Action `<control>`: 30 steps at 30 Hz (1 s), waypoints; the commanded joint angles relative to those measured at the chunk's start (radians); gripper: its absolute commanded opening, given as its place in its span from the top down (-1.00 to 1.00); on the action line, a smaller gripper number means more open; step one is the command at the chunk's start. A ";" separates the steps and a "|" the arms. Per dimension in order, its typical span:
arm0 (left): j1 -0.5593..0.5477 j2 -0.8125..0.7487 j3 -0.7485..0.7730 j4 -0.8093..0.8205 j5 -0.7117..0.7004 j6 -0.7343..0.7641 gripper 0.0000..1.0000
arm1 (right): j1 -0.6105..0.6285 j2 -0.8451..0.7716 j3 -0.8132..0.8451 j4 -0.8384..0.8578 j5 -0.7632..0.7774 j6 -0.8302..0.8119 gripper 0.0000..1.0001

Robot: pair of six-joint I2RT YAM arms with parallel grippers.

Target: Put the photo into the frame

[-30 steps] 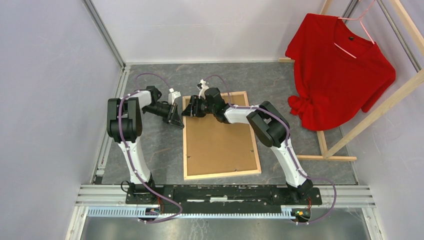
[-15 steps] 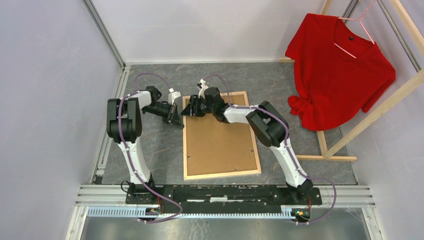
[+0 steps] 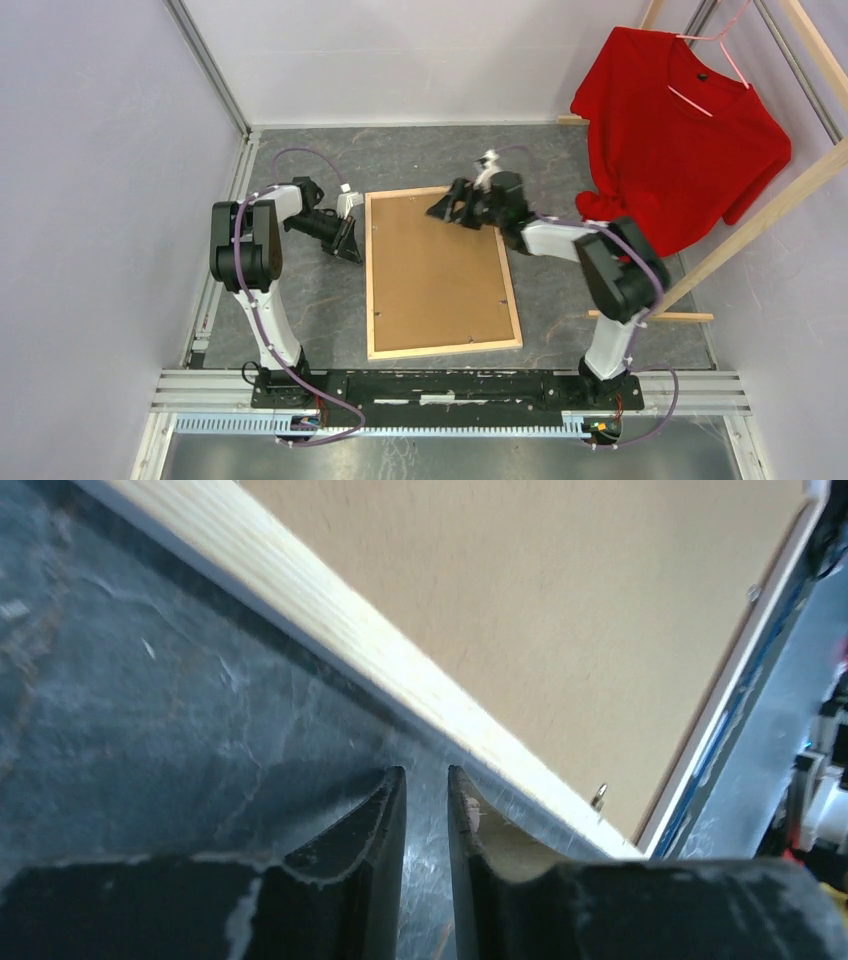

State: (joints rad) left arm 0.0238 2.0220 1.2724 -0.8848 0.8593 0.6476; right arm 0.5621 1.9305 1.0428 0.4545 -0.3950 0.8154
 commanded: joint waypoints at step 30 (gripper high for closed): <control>-0.486 -0.226 -0.270 0.185 -0.220 -0.064 0.23 | 0.036 0.293 0.495 -0.308 0.055 -0.176 -0.82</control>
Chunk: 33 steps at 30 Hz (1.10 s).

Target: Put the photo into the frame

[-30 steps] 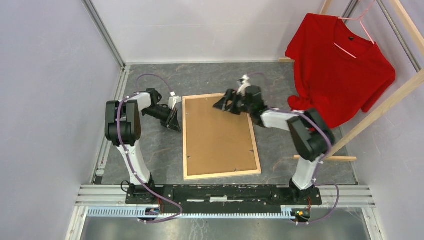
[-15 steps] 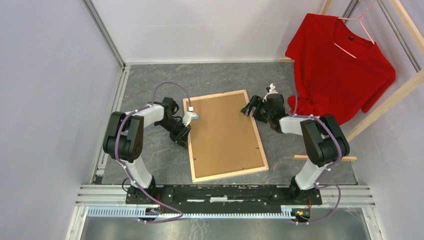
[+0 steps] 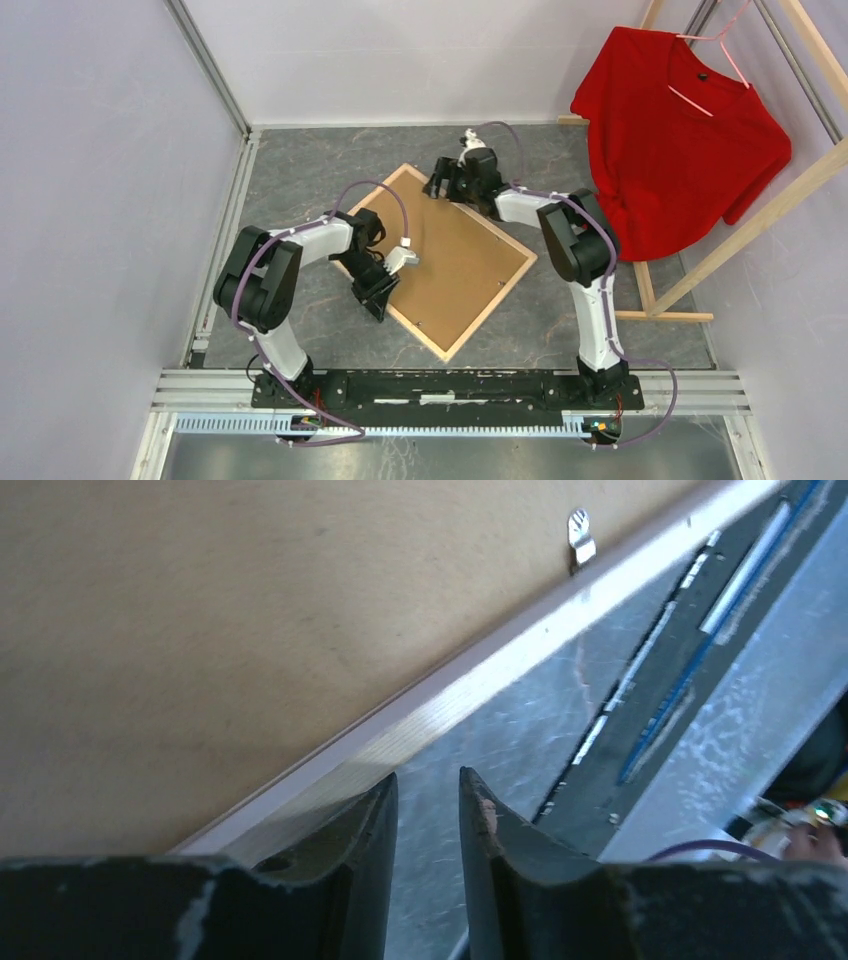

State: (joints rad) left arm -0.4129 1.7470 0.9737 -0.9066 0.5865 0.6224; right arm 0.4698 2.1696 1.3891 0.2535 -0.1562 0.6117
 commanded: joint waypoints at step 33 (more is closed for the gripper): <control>0.569 0.381 0.678 0.008 -0.172 0.027 0.46 | -0.150 -1.152 -1.024 -0.273 -0.120 0.064 -0.96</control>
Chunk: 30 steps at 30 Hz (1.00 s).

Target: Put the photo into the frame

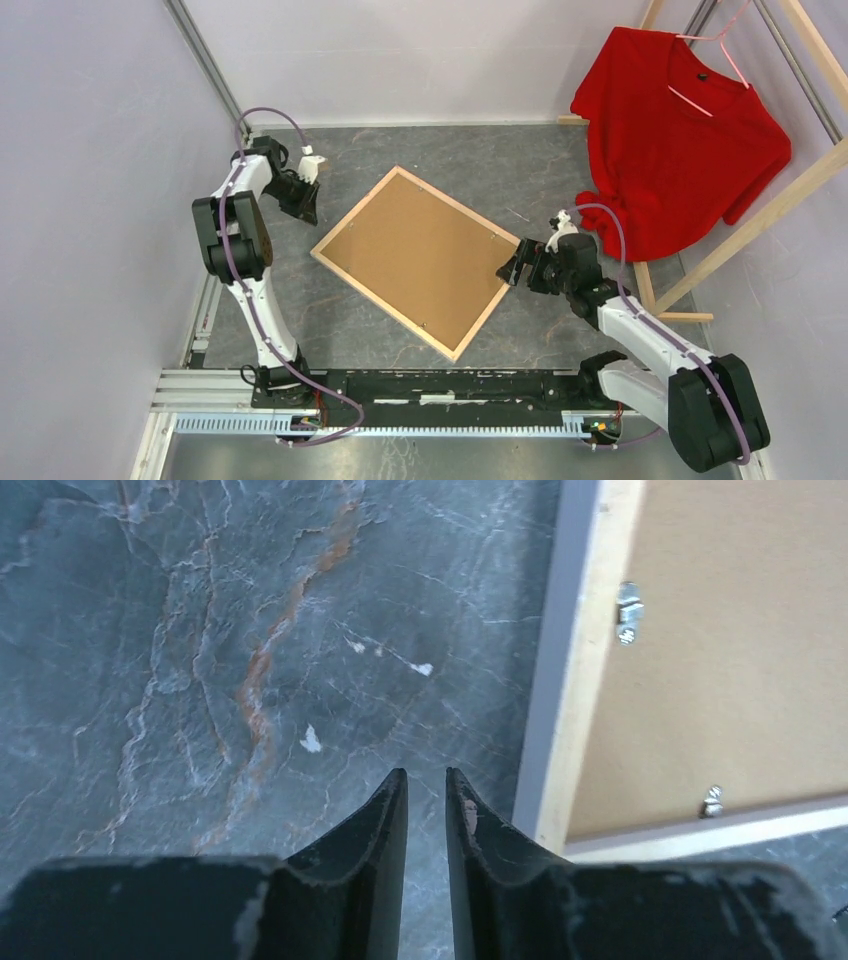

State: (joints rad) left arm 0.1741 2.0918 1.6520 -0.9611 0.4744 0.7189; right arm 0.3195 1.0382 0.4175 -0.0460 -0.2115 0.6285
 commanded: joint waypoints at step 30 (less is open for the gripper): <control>-0.143 -0.247 -0.507 0.002 0.219 0.086 0.39 | -0.043 0.333 0.341 0.023 0.324 -0.085 -0.96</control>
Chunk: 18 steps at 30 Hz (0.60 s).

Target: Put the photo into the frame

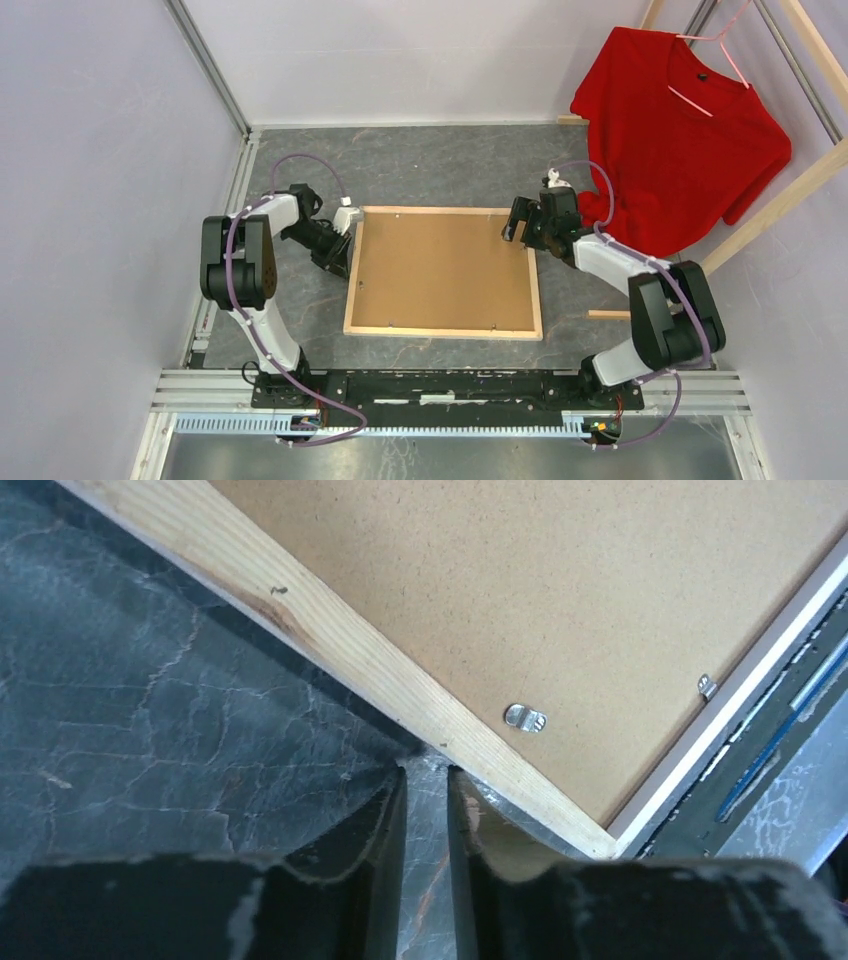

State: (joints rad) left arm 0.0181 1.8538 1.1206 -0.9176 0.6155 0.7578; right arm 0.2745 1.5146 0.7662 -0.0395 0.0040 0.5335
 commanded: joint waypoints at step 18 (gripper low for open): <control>0.056 0.140 0.122 -0.153 0.214 0.113 0.36 | 0.513 0.104 0.028 0.491 -0.248 0.124 -0.61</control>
State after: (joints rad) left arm 0.0761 1.9858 1.2182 -1.0718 0.7872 0.8524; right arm 0.7158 1.5291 0.7090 0.2882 -0.1493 0.6090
